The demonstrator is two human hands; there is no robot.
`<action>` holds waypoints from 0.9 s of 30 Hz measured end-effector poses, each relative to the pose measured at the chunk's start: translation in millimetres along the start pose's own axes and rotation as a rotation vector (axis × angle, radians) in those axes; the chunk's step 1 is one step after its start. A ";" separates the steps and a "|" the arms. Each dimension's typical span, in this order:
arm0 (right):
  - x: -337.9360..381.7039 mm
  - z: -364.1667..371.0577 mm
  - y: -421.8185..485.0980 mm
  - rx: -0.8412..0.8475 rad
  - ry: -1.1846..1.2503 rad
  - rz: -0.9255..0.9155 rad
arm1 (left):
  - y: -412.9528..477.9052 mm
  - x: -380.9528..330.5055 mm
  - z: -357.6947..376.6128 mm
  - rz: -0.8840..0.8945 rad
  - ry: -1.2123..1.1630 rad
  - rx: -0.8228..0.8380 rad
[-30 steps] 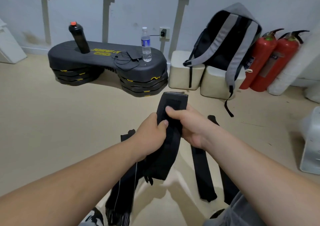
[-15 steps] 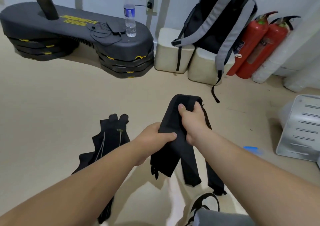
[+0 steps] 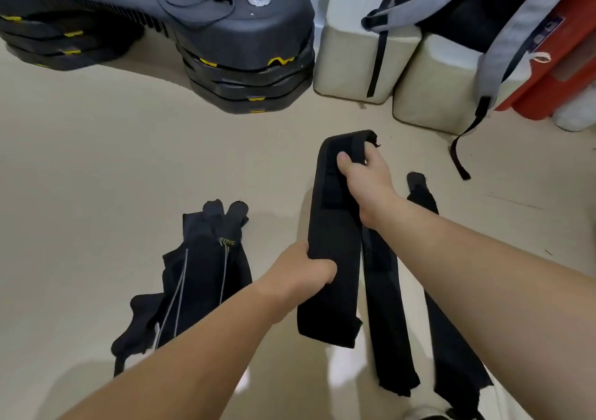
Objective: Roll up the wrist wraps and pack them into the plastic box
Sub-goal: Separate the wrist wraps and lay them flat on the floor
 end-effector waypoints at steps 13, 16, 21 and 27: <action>-167.7 -32.3 -2.8 0.368 -0.825 0.326 | 59.9 131.2 46.0 -0.212 0.121 -0.005; -182.5 -33.0 -9.9 0.452 -1.040 0.257 | 63.0 131.9 47.0 -0.211 0.294 -0.050; -202.1 -27.9 -14.1 0.523 -1.262 0.258 | 68.7 119.5 45.3 -0.181 0.295 -0.018; -200.0 -25.4 -12.0 0.524 -1.335 0.285 | 47.2 125.2 39.6 -0.323 0.186 0.100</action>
Point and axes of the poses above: each hand's wrist, its own y-axis towards the middle knuckle, its own z-axis out of the palm, x = y × z, the point moved 3 cm from there along y, towards the middle knuckle, and after that the axes turned 1 degree about -y, right-handed, at the moved point
